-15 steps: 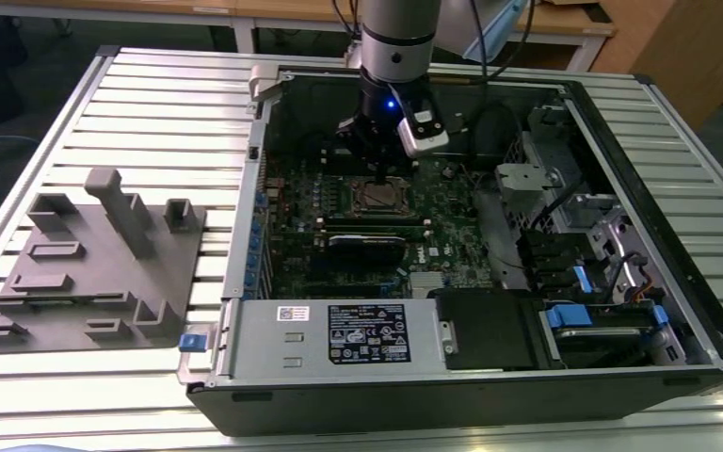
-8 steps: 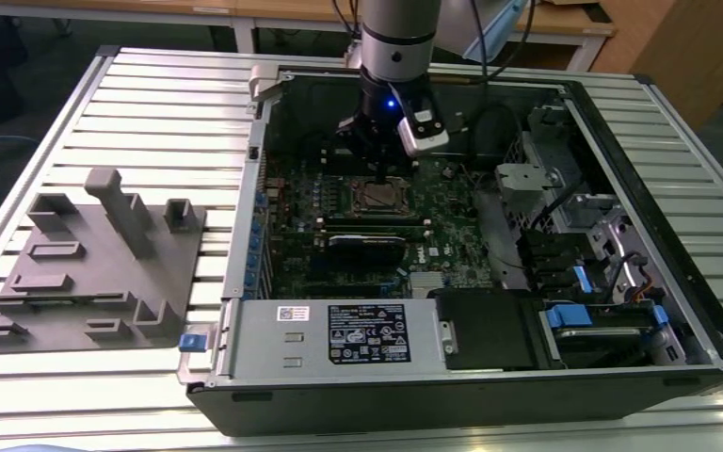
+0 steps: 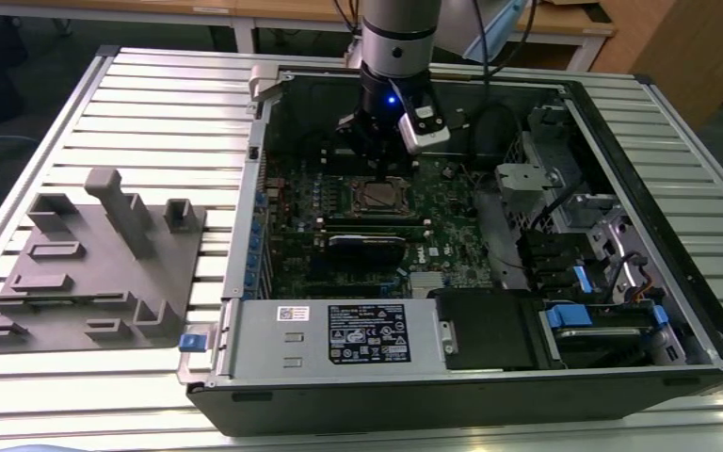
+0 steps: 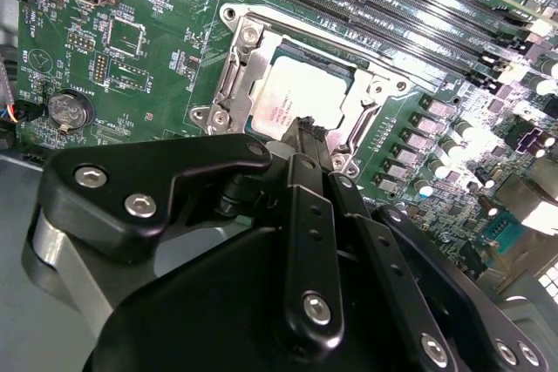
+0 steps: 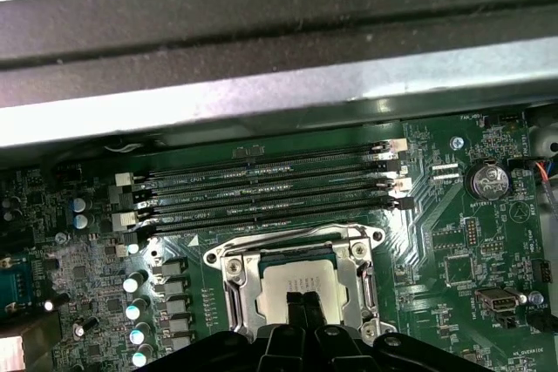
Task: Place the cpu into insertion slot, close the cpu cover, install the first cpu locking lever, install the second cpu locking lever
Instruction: 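Install the second cpu locking lever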
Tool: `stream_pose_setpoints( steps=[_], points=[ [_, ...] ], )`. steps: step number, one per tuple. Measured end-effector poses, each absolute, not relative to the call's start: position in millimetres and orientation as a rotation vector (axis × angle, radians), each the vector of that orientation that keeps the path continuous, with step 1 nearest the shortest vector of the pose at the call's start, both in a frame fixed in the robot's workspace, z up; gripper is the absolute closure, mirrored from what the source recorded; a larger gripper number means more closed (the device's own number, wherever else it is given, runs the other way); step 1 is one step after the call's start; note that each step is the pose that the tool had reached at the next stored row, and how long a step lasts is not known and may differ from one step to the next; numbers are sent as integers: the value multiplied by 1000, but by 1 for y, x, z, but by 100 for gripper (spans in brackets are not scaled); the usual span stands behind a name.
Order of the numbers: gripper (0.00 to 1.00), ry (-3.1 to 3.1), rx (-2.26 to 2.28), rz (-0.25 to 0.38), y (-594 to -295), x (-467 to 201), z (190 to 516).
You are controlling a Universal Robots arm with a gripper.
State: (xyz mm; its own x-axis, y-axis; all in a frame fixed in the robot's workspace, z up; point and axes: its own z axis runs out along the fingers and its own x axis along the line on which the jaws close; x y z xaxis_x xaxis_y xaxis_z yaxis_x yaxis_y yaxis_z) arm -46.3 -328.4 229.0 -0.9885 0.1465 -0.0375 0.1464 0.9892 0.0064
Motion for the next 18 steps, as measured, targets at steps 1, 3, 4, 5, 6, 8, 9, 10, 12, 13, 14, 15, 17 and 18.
stream_pose_setpoints(
  steps=[1,3,4,5,6,8,9,10,12,13,14,15,17,18],
  points=[
    [90,3095,228,6,-328,-46,229],
    [90,3096,228,5,-328,-46,230],
    [90,3096,228,5,-328,-46,230],
    [90,3095,228,5,-328,-46,230],
    [90,3095,228,6,-328,-46,231],
    [90,3095,228,6,-328,-46,232],
    [90,3095,228,6,-328,-46,232],
    [90,3095,228,5,-328,-46,232],
    [90,3095,228,5,-328,-46,233],
    [90,3095,228,6,-328,-46,234],
    [90,3095,228,5,-328,-46,235],
    [90,3095,228,6,-328,-46,236],
    [90,3095,228,6,-328,-46,236],
    [90,3095,228,6,-328,-46,236]
  ],
)
